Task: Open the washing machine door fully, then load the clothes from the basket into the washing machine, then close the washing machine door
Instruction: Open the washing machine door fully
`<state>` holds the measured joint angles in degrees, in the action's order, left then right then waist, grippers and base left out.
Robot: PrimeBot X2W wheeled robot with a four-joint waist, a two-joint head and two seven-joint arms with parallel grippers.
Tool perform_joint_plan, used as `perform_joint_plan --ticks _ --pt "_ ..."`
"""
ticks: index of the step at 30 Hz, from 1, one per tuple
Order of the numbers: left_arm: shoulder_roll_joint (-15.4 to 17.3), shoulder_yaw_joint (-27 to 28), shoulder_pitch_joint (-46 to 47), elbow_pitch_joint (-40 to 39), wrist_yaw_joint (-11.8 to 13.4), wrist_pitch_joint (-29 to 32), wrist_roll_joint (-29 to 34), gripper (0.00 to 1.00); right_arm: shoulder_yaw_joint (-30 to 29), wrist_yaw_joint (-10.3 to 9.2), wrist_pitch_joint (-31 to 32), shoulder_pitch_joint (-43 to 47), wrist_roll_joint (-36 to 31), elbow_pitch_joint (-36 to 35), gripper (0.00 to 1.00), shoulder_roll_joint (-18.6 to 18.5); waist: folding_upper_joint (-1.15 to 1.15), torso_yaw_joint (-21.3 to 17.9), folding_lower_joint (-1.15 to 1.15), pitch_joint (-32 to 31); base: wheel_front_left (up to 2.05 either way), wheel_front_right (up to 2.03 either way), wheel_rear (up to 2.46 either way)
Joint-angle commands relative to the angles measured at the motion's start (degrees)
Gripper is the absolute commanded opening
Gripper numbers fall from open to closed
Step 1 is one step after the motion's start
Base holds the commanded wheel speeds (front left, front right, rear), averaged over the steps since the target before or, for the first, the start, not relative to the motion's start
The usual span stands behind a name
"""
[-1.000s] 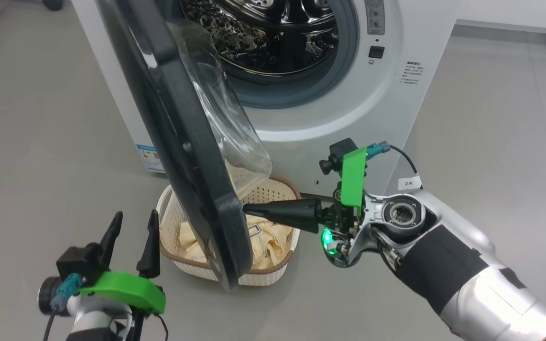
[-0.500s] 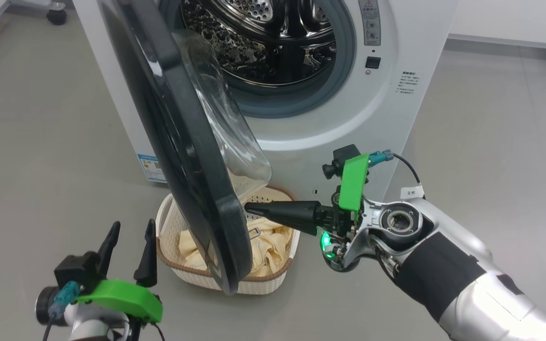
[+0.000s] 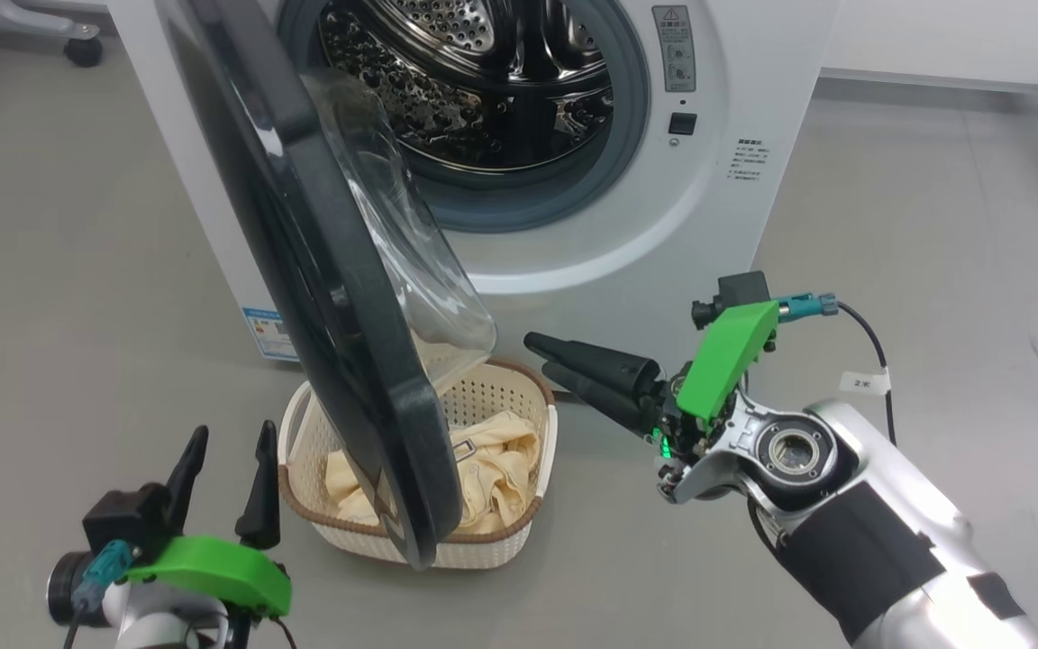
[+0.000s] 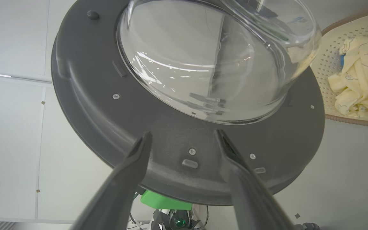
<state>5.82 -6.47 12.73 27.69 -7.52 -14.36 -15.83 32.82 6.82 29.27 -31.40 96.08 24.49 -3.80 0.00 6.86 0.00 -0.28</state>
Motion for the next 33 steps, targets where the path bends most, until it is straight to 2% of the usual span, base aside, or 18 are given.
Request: perform_joint_plan --ticks 1,9,17,24,33 --pt "1.60 2.29 1.55 -1.95 0.03 -0.63 -0.65 1.00 -0.57 0.67 -1.14 -0.75 -1.29 -2.58 1.00 0.34 0.00 -0.29 0.00 -0.04 0.00 0.00 0.00" --pt "1.82 2.93 1.52 -2.54 0.03 -0.63 -0.57 1.00 -0.95 0.67 -9.81 3.34 -9.73 -8.75 1.00 -3.09 0.00 -1.49 0.00 0.00 0.00 0.00 0.00" --pt "1.66 3.41 1.28 -2.79 0.03 -0.63 -0.59 1.00 2.61 0.67 -22.33 4.90 -15.96 -11.75 1.00 -8.48 0.00 -2.19 0.00 0.05 0.00 0.00 0.00" --pt "1.62 3.78 1.02 -3.01 0.03 -0.63 -0.53 1.00 7.23 0.67 -35.24 5.40 -19.56 -10.84 1.00 -12.86 0.00 -2.72 0.00 -0.07 0.00 0.00 0.00" --pt "1.63 3.95 0.96 -3.17 0.03 -0.63 -0.40 1.00 10.92 0.67 -43.56 5.52 -22.90 -6.48 1.00 -17.15 0.00 -3.05 0.00 -0.24 0.00 0.00 0.00"
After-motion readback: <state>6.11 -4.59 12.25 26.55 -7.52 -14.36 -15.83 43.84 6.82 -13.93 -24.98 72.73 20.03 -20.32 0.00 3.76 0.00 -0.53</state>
